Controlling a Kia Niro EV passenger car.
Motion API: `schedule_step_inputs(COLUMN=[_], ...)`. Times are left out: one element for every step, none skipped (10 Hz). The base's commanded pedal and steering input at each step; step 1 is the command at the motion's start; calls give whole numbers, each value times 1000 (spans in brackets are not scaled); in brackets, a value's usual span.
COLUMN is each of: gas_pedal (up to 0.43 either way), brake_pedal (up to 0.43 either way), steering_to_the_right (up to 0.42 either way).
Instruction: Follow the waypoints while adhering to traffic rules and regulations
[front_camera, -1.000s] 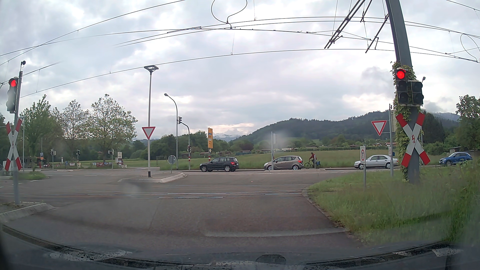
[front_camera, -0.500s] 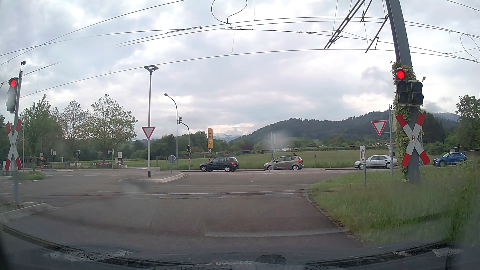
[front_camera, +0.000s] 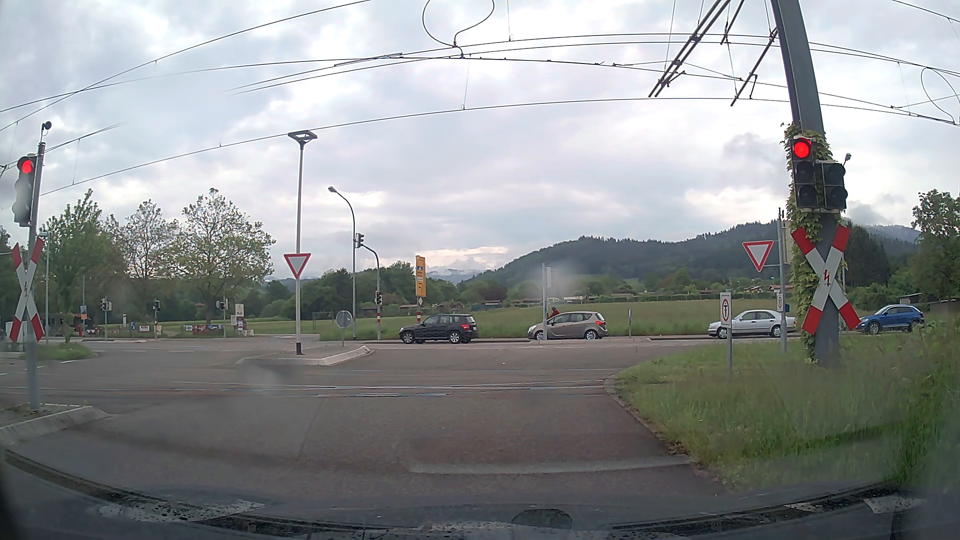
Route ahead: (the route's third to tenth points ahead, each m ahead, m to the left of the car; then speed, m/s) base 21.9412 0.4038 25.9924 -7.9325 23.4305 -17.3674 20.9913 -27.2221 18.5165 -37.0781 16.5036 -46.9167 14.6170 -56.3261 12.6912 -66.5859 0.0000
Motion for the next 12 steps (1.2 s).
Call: schedule_step_inputs(gas_pedal=[0, 0, 0, 0, 0, 0, 0, 0, 0, 0, 0, 0], brake_pedal=[268, 262, 268, 268, 262, 268, 268, 268, 268, 268, 262, 262], steering_to_the_right=[-59, -59, -59, -58, -59, -59, -59, -59, -59, -59, -59, -59])
